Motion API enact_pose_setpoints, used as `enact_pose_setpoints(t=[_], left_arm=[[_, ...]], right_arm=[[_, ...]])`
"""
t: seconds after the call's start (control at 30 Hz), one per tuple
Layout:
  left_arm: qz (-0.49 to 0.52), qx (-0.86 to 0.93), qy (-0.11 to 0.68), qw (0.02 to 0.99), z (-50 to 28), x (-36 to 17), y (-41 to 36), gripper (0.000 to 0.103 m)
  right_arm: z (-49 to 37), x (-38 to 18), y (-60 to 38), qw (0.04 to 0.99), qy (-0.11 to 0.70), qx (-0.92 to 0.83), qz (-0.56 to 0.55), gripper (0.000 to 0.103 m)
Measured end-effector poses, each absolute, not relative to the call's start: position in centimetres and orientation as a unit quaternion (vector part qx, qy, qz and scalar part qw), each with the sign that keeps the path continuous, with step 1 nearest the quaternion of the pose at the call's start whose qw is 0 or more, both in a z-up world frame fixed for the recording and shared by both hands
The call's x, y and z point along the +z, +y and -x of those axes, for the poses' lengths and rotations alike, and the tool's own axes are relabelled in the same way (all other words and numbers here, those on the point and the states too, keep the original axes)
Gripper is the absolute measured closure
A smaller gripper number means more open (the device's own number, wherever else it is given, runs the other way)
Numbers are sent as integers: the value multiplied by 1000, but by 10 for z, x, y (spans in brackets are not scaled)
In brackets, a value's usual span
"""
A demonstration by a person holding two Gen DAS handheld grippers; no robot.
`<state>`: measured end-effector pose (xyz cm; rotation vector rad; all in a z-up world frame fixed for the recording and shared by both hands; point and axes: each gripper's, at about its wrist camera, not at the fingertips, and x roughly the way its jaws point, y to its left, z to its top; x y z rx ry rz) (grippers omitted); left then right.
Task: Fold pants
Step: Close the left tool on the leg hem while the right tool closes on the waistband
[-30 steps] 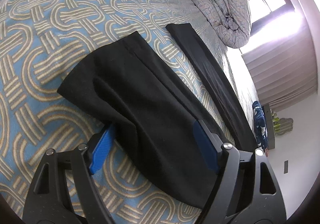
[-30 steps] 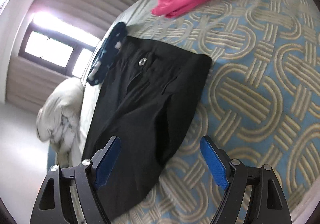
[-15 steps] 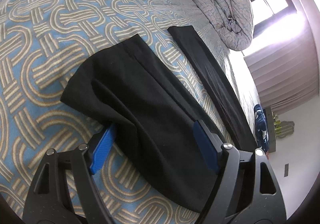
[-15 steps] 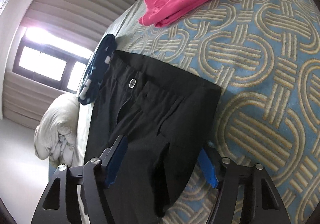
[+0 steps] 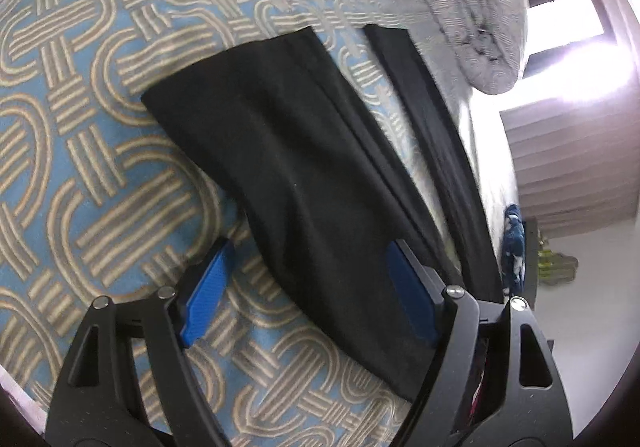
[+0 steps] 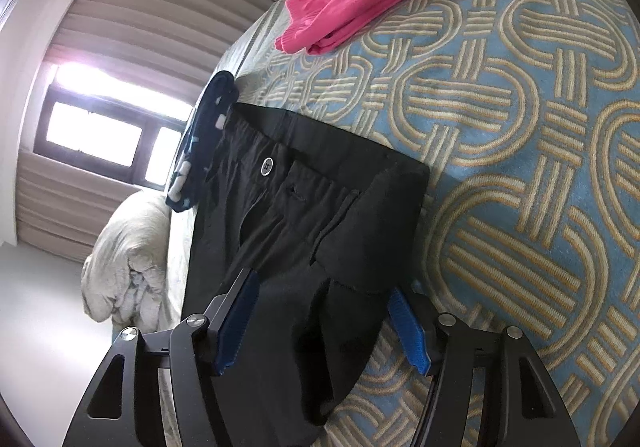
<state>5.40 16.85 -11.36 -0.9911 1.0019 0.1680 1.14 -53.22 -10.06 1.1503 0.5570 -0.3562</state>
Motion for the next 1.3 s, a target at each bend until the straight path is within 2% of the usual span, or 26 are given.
enact_pose_setpoints(t=[0.1,0.33,0.43,0.5,0.53,0.6,0.67,0.7,0.77,0.87,1.03,1.3], left_arm=[[458,78,460,757,-69,-115,168,13],[438,89,454,771,-94,-113,162,14],[430,96,447,779,-88,-111,162,28],[437,101,440,778,-83,-113,168,46],[445,102,435,776,-81,-115,172,51],[459,103,425,773,-77,-118,180,75],[466,100,421,771,-74,-122,185,84],[465,96,421,772,-73,-122,185,88],[460,88,421,776,-74,-120,185,89],[455,80,419,782,-73,-116,185,91],[455,68,412,787,-71,-108,187,91],[454,41,405,793,-79,-91,189,91]], right_arm=[[-9,-101,-532,787,257,-163,-537,37],[-9,-103,-535,785,255,-156,-542,37],[-10,-103,-536,787,257,-155,-539,37],[-12,-102,-536,790,259,-153,-535,37],[-13,-102,-536,791,259,-152,-533,38],[-13,-102,-537,791,263,-156,-531,46],[-12,-105,-538,788,263,-160,-534,66],[-11,-107,-539,785,264,-161,-536,70],[-8,-111,-541,781,261,-158,-545,82],[-5,-110,-541,783,253,-151,-548,90],[-4,-96,-536,794,241,-149,-539,93],[-6,-81,-532,795,234,-143,-542,94]])
